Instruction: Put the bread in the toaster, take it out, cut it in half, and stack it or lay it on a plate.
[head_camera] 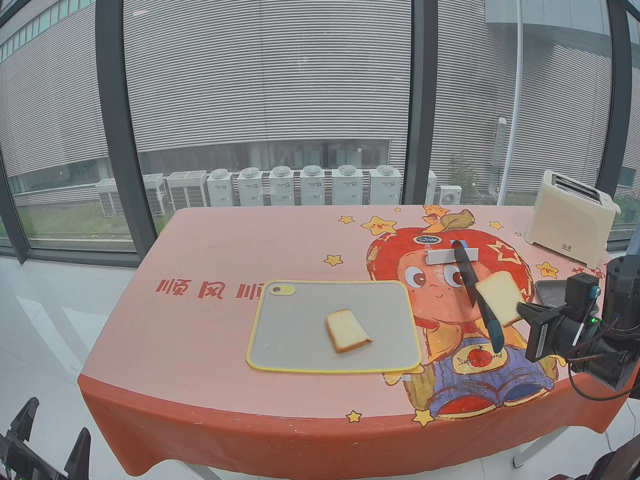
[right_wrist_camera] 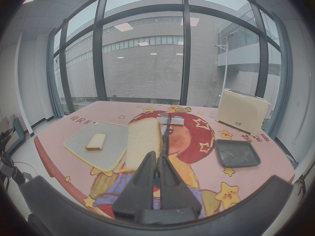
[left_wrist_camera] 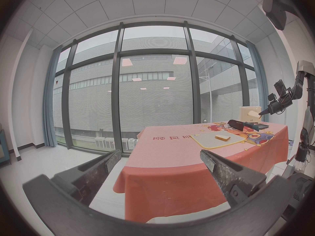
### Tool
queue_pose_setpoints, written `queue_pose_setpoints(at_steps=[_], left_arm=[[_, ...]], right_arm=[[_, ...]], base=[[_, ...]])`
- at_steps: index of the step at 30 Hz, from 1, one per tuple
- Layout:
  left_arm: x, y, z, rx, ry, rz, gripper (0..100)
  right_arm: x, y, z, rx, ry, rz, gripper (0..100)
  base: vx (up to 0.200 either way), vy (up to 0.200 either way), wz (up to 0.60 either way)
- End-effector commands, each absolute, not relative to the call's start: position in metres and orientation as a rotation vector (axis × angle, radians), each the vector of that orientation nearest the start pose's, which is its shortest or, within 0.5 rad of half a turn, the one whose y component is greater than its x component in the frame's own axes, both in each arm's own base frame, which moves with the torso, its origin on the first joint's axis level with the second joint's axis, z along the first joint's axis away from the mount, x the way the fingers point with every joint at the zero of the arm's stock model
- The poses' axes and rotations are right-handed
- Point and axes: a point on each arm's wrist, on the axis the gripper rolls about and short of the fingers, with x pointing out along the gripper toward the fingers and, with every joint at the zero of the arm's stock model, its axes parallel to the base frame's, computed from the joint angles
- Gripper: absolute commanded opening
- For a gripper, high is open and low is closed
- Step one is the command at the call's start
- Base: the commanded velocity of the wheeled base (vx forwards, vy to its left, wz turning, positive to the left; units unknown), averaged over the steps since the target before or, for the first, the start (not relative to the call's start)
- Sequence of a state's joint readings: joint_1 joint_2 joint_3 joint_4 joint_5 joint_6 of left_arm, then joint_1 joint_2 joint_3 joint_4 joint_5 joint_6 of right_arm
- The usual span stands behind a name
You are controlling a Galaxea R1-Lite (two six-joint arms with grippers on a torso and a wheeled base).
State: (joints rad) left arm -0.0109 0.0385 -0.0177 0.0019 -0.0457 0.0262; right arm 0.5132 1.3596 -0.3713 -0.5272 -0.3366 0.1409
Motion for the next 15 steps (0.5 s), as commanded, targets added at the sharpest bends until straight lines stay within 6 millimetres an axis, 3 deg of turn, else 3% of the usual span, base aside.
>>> queue_pose_setpoints(at_steps=[1,15], left_arm=[[-0.0198,-0.0008,0.0762,0.025,0.041,-0.057,100],[-0.0198,-0.0008,0.076,0.025,0.042,-0.057,100]], right_arm=[[0.1663,0.0846,0.144,-0.05,0.43,0.138,0],[0.1675,0.0797,0.1405,-0.007,0.444,0.087,0]], base=[[0.0,-0.2,0.0],[0.0,-0.2,0.0]])
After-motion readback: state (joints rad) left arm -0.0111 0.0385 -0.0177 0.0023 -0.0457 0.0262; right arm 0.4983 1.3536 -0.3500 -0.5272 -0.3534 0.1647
